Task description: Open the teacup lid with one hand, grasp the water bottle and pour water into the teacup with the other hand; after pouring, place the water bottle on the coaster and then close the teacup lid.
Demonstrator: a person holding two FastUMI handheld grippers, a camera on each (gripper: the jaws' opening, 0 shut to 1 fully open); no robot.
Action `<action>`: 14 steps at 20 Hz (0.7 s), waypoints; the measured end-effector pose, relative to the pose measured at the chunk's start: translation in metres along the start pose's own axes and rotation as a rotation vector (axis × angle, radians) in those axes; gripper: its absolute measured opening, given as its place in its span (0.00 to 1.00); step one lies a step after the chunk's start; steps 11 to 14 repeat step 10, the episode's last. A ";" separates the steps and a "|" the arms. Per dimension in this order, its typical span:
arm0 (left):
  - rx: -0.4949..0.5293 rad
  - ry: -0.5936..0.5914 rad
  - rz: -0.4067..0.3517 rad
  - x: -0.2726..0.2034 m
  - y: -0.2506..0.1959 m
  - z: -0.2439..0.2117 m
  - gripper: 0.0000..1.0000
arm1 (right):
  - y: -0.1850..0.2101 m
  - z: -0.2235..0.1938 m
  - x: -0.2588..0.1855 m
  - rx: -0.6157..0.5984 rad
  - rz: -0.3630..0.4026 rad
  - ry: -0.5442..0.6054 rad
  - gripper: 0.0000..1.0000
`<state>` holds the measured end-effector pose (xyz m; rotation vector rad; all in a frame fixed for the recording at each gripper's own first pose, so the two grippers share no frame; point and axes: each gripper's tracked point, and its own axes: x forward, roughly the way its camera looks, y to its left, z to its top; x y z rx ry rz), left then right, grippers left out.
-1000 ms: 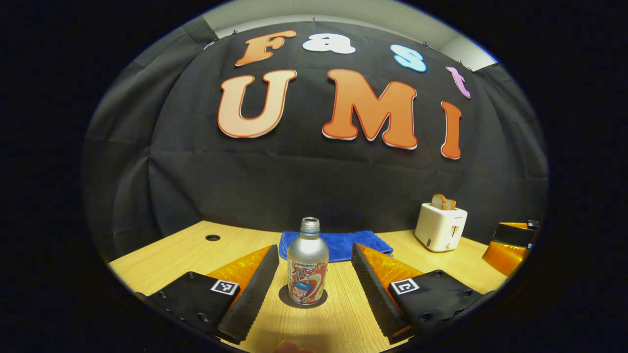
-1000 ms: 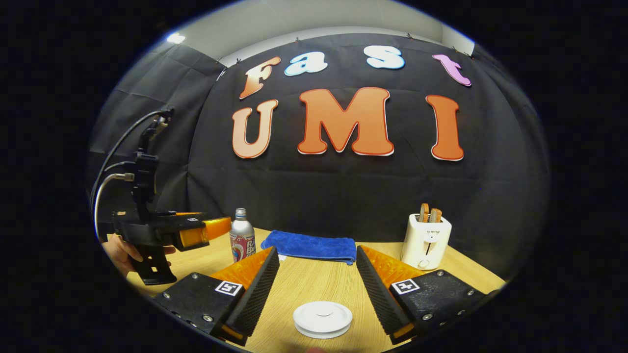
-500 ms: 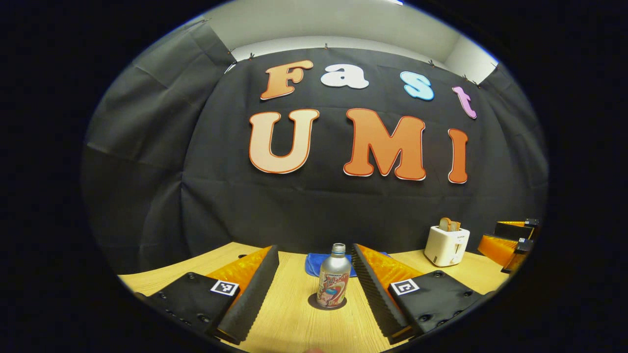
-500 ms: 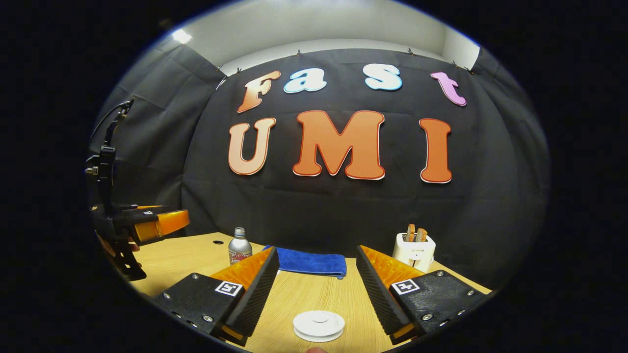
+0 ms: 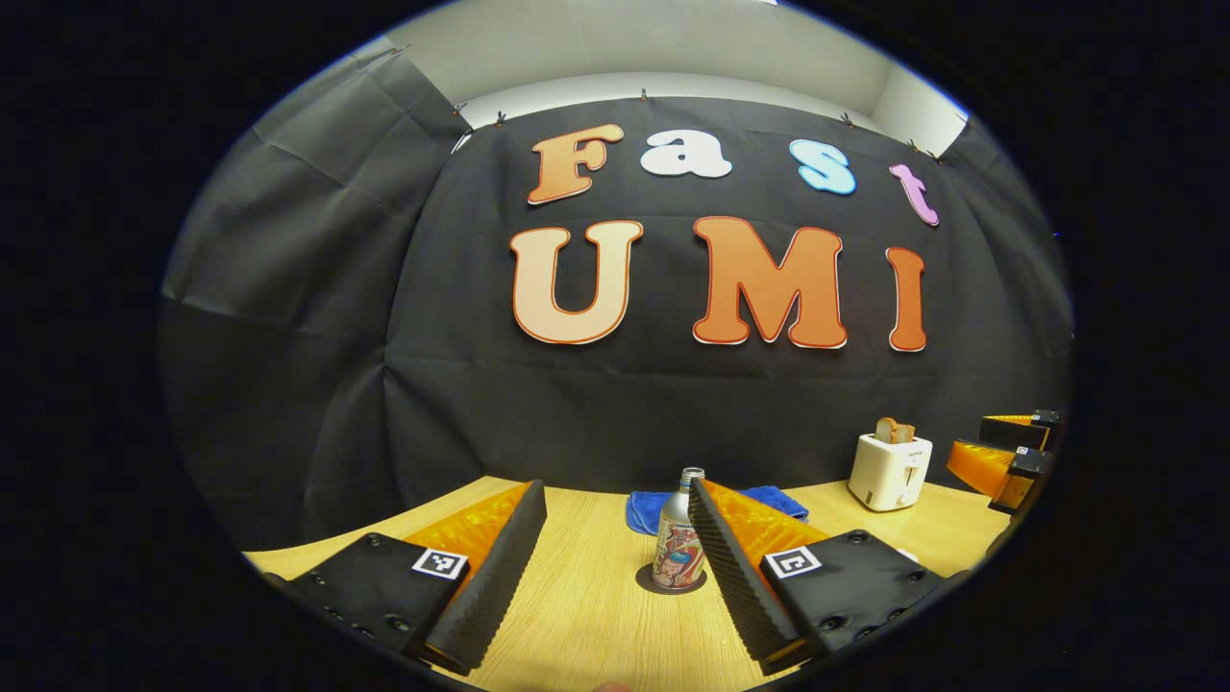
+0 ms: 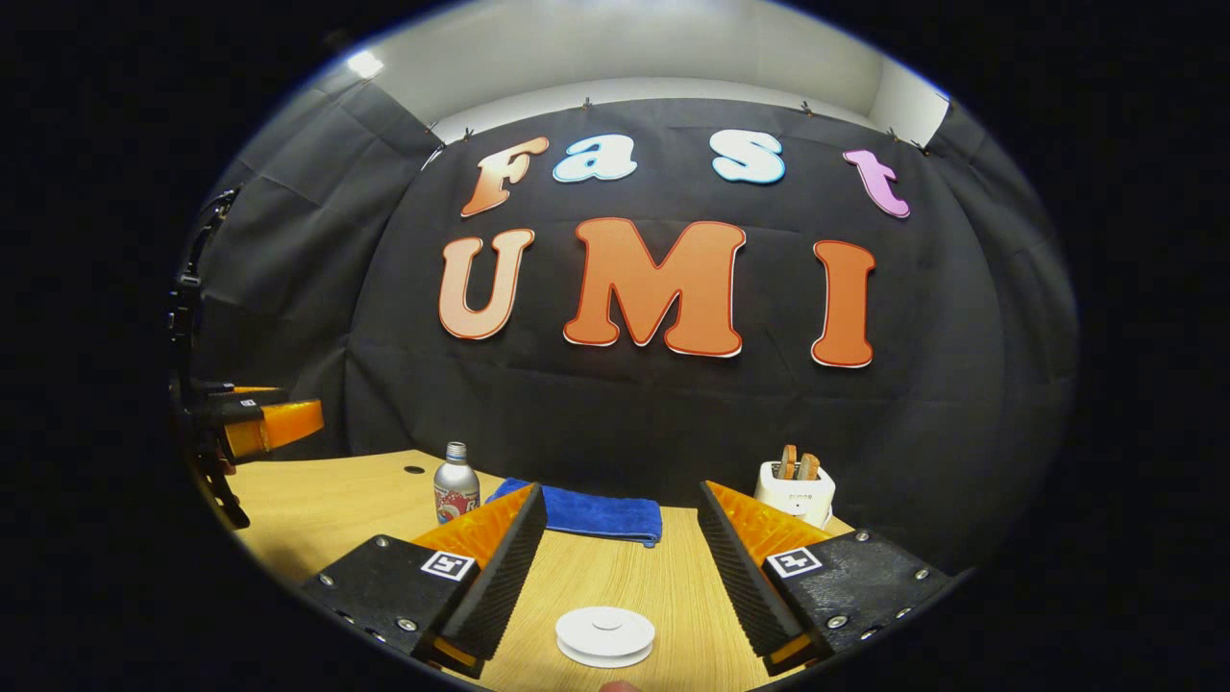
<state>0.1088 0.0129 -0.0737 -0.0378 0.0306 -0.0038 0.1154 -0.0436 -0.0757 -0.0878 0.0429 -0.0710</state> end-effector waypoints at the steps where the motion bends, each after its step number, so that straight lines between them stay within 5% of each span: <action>1: 0.007 0.006 0.001 0.000 0.002 -0.001 0.96 | 0.000 0.000 0.000 0.001 0.002 0.001 0.95; 14: 0.027 0.030 -0.002 -0.007 0.006 -0.011 0.96 | -0.005 -0.014 0.004 -0.014 0.010 0.031 0.95</action>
